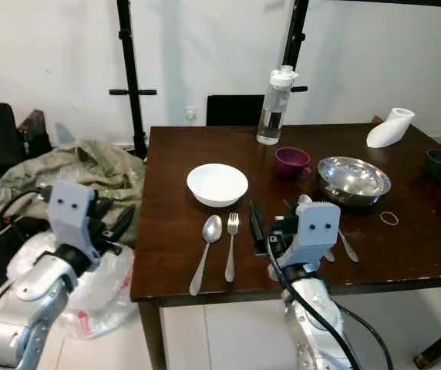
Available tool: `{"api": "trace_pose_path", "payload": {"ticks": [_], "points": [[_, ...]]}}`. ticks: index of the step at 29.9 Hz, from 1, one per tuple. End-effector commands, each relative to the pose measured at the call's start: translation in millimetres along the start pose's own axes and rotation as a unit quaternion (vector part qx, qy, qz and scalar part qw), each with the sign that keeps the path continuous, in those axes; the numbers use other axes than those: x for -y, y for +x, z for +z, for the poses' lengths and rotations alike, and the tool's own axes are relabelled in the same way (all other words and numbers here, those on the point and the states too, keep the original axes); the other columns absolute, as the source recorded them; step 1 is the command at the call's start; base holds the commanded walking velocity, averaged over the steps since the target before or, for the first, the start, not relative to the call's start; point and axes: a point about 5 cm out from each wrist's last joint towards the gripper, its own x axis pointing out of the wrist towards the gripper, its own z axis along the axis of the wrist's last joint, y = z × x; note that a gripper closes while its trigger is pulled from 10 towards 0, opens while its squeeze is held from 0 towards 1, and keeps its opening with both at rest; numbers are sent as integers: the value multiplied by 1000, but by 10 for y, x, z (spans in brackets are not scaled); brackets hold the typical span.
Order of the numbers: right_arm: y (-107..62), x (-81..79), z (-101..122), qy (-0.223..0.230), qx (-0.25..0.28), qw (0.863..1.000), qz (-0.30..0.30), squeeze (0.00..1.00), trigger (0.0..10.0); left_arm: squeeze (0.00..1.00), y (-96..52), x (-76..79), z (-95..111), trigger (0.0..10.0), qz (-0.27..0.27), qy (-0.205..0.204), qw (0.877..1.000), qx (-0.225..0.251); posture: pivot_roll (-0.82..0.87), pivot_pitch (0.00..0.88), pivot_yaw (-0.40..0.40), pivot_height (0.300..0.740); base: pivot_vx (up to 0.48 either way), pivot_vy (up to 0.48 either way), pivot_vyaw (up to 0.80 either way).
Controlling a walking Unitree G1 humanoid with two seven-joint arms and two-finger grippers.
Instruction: Setting the table
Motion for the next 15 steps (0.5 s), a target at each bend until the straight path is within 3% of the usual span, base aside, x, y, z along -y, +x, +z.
{"api": "trace_pose_path", "payload": {"ticks": [1, 10, 15], "points": [[-15, 28, -22, 2, 0, 1000, -10, 0, 10000, 0, 6, 16, -52, 10000, -2, 2, 1000, -8, -19, 0, 110, 740, 0, 0, 0], [-131, -180, -167, 15, -20, 1000, 0, 0, 10000, 0, 29, -51, -134, 10000, 8, -4, 1000, -16, -55, 0, 116, 740, 0, 0, 0], [-113, -94, -149, 10, -20, 1000, -1, 0, 10000, 0, 63, 0, -154, 10000, 17, -23, 1000, -12, -64, 0, 102, 740, 0, 0, 0]]}}
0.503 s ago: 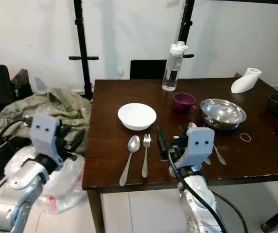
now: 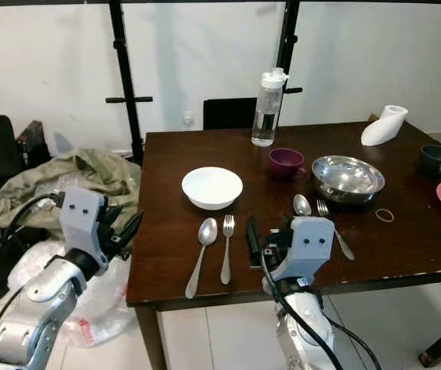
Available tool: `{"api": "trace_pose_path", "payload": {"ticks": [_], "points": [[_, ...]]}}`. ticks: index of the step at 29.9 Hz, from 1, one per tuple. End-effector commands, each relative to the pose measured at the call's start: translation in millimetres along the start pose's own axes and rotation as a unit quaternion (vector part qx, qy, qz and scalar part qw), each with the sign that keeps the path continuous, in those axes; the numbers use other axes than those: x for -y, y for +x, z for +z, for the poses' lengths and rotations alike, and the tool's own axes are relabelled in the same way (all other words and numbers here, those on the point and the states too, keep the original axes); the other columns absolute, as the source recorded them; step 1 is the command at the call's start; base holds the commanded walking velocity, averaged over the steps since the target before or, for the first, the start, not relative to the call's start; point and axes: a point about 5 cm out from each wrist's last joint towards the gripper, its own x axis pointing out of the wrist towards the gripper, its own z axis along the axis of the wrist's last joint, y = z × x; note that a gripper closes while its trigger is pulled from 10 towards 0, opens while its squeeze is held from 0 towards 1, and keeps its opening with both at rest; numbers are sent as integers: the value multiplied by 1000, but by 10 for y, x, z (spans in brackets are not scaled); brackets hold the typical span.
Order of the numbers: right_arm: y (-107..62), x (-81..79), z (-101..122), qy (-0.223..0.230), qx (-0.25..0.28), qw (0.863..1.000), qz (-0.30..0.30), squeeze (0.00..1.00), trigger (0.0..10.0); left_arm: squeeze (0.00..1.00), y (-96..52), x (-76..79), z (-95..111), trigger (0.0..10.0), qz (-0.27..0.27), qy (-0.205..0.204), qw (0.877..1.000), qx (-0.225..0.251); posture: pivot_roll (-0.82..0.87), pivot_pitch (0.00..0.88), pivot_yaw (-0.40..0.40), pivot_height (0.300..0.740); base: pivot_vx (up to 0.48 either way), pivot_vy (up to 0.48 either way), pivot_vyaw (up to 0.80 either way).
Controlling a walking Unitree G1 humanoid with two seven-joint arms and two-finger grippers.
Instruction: Setting the table
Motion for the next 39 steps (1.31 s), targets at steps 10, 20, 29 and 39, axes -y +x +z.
{"api": "trace_pose_path", "payload": {"ticks": [10, 20, 29, 39], "points": [[58, 76, -54, 1, -3, 1000, -18, 0, 10000, 0, 26, -12, -76, 10000, 11, 2, 1000, -7, -43, 0, 109, 740, 0, 0, 0], [22, 50, -98, 6, -8, 1000, -15, 0, 10000, 0, 64, -4, -103, 10000, 10, 2, 1000, -8, -51, 0, 114, 740, -48, 0, 0], [-19, 52, -129, 7, -16, 1000, -14, 0, 10000, 0, 32, -27, -126, 10000, 16, 5, 1000, -11, -45, 0, 106, 740, -322, 0, 0], [-62, 37, -157, 7, -25, 1000, -10, 0, 10000, 0, -12, -58, -158, 10000, 22, 7, 1000, -18, -40, 0, 102, 740, -377, 0, 0]]}}
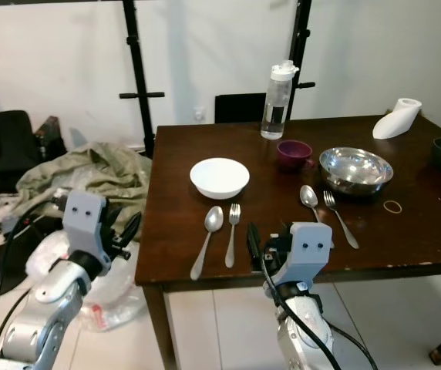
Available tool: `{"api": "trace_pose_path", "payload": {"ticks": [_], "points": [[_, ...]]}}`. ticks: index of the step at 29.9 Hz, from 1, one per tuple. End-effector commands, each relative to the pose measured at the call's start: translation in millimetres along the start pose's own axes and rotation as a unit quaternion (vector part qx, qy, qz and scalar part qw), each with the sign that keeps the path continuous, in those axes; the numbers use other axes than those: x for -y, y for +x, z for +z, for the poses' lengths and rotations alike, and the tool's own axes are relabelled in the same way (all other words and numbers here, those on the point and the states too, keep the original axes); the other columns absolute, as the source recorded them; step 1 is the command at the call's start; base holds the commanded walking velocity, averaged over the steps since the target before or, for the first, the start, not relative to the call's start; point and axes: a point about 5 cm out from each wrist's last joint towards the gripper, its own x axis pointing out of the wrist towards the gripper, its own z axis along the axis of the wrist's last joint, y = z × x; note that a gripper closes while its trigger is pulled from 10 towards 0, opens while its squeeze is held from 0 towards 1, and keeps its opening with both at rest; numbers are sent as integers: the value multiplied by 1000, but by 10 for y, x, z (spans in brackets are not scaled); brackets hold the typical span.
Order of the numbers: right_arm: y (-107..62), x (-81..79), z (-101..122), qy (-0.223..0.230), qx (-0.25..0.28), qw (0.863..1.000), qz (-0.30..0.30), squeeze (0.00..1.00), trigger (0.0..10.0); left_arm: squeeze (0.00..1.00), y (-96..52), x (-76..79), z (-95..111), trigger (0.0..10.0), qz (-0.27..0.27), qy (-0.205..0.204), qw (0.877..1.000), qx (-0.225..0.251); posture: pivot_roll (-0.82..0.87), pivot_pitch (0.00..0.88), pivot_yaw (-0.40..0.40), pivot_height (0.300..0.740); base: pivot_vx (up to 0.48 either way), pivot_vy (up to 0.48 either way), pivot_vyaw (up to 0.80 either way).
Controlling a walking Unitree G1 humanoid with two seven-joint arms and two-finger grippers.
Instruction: Setting the table
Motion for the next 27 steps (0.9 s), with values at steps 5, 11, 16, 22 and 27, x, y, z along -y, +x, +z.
{"api": "trace_pose_path", "payload": {"ticks": [5, 11, 16, 22, 27], "points": [[-43, -12, -25, 2, -7, 1000, 0, 0, 10000, 0, -23, -53, -26, 10000, 8, 7, 1000, -7, -42, 0, 103, 740, -338, 0, 0], [-59, -10, -27, 1, -8, 1000, -1, 0, 10000, 0, -17, -41, -26, 10000, 6, 6, 1000, -8, -50, 0, 109, 740, -333, 0, 0], [-64, -15, -28, 1, -8, 1000, -2, 0, 10000, 0, -4, -30, -23, 10000, 3, 4, 1000, -8, -55, 0, 115, 740, -329, 0, 0], [-71, -23, -32, 2, -8, 1000, -3, 0, 10000, 0, 6, -30, -24, 10000, 1, 4, 1000, -9, -56, 0, 118, 740, -324, 0, 0], [-70, -30, -39, 4, -9, 1000, -4, 0, 10000, 0, 12, -36, -33, 10000, 4, 2, 1000, -14, -53, 0, 121, 740, -51, 0, 0]]}}
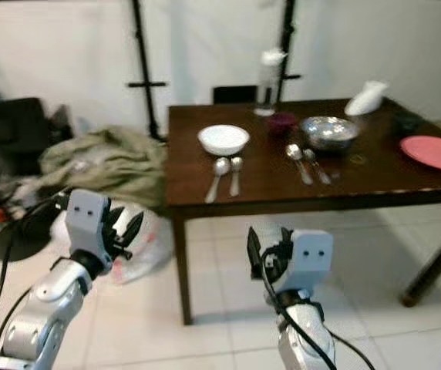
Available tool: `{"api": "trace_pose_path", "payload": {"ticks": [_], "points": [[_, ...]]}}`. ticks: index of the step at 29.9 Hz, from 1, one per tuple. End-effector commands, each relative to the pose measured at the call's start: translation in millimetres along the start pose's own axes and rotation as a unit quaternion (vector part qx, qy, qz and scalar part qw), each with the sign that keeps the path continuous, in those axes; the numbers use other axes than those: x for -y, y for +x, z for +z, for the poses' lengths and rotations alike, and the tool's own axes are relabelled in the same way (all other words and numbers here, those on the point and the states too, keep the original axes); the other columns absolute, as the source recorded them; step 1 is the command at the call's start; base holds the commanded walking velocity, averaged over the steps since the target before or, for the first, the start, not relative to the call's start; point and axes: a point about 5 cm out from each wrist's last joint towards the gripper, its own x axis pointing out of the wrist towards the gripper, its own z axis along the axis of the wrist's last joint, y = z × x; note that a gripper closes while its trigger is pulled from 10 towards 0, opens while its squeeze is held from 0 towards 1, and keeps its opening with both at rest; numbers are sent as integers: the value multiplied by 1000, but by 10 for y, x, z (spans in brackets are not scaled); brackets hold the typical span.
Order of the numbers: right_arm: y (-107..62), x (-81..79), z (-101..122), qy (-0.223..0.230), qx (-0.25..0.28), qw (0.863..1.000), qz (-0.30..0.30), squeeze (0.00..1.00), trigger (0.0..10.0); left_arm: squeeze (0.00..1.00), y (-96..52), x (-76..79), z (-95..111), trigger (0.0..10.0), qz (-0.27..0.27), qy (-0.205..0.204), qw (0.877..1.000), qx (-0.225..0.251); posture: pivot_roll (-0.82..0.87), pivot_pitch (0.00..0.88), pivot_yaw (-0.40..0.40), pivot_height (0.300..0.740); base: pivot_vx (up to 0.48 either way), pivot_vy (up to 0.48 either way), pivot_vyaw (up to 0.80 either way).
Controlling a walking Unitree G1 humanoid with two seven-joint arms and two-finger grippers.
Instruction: Setting the table
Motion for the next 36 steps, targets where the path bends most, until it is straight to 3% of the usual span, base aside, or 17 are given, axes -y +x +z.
{"api": "trace_pose_path", "payload": {"ticks": [1, 11, 36], "points": [[-18, 18, -14, 5, -4, 1000, -6, 0, 10000, 0, -6, 8, -66, 10000, 0, -2, 1000, -20, -52, 0, 121, 740, 0, 0, 0], [-34, 3, -26, 10, -8, 1000, -4, 0, 10000, 0, -11, 2, -97, 10000, 5, -1, 999, -35, -48, 0, 125, 740, 0, 0, 91], [-41, -93, -24, 15, -8, 999, 38, 0, 10000, 0, -61, -59, -230, 10000, 54, 10, 996, -66, -41, 5, 113, 740, 0, 0, 800]]}}
